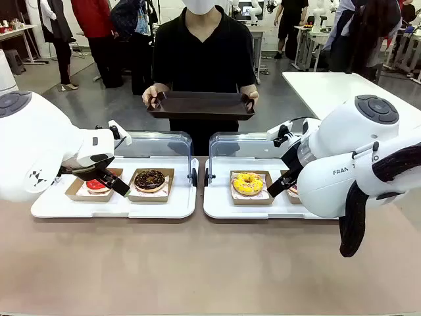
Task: Provide the desired donut to the person.
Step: Pick up and lift the Paper togo box containing the Donut pointed at by the person.
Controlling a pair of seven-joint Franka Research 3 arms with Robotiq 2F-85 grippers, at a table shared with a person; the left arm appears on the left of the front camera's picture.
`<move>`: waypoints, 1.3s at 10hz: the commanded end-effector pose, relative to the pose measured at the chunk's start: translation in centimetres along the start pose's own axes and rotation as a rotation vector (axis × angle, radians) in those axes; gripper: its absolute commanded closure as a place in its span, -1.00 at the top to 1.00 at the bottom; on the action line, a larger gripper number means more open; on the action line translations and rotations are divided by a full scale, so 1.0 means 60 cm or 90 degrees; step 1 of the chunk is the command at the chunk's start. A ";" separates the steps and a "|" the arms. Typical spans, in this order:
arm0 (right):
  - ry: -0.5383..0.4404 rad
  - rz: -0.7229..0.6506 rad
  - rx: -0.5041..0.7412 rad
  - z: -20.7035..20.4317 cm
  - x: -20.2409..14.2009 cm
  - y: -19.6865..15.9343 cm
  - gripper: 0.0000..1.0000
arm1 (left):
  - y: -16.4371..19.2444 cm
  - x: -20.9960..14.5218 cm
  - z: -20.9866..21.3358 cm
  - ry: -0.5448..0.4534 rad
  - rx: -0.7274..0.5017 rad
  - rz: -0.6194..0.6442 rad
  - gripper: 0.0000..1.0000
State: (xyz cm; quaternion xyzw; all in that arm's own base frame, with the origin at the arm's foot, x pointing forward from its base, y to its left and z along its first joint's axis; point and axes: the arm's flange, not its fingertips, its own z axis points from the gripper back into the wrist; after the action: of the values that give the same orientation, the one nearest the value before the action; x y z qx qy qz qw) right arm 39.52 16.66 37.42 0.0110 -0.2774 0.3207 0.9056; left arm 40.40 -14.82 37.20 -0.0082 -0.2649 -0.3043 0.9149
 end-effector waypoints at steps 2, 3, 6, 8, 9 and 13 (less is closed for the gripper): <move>0.000 0.000 0.000 0.000 0.000 0.000 1.00 | 0.000 0.000 0.000 0.000 0.000 0.000 1.00; 0.000 0.000 0.000 0.000 0.000 0.000 1.00 | 0.000 0.000 0.000 0.000 0.000 0.000 1.00; 0.000 0.000 0.000 0.000 0.000 0.000 1.00 | 0.000 0.000 0.000 0.000 0.000 0.000 1.00; 0.000 0.000 0.000 0.000 0.000 0.000 1.00 | 0.000 0.000 0.000 0.000 0.000 0.000 1.00; 0.000 0.000 0.000 0.000 0.000 0.000 1.00 | 0.000 0.000 0.000 0.000 0.000 0.000 1.00; 0.000 0.000 0.000 0.000 0.000 0.000 1.00 | 0.000 0.000 0.000 0.000 0.000 0.000 1.00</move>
State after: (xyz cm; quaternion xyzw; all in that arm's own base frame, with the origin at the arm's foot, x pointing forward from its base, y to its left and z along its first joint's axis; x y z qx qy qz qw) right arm 39.52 16.65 37.42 0.0110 -0.2774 0.3206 0.9056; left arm 40.40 -14.82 37.20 -0.0082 -0.2649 -0.3044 0.9149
